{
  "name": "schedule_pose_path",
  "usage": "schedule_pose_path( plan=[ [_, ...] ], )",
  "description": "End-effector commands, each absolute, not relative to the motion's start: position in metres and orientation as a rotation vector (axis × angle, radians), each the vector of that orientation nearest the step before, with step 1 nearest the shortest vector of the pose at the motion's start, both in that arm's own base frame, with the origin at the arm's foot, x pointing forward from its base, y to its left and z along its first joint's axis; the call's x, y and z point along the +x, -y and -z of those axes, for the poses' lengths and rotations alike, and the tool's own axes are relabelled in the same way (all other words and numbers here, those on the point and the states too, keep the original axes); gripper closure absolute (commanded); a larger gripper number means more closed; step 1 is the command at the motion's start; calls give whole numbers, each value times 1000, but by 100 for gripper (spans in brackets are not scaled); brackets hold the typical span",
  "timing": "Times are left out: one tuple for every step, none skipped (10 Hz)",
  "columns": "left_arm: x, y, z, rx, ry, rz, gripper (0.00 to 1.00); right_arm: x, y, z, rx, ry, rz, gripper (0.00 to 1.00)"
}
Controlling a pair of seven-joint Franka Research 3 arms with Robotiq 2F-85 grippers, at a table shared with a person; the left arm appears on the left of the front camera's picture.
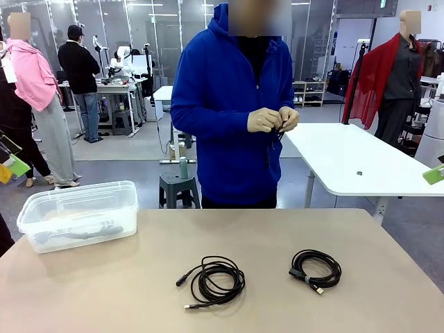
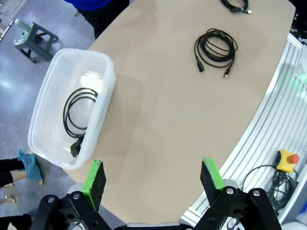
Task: Organize and store the cables.
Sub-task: Place the Power Cable into the Organizing box.
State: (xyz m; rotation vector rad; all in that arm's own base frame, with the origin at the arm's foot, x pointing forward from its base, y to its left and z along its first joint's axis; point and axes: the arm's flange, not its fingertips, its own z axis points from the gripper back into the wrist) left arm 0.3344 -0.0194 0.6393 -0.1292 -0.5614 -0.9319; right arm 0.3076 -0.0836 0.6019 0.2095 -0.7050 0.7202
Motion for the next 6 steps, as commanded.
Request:
schedule_pose_path(
  plan=[
    [337,21,-642,-120,551,918,0,307,85,-601,214,708,-727,0],
    [337,21,-642,-120,551,918,0,307,85,-601,214,708,-727,0],
    [337,21,-642,-120,551,918,0,307,85,-601,214,708,-727,0],
    [337,21,-642,-120,551,918,0,307,85,-601,214,708,-727,0],
    [337,21,-642,-120,551,918,0,307,85,-601,214,708,-727,0],
    [337,21,-642,-120,551,918,0,307,85,-601,214,708,-727,0]
  ],
)
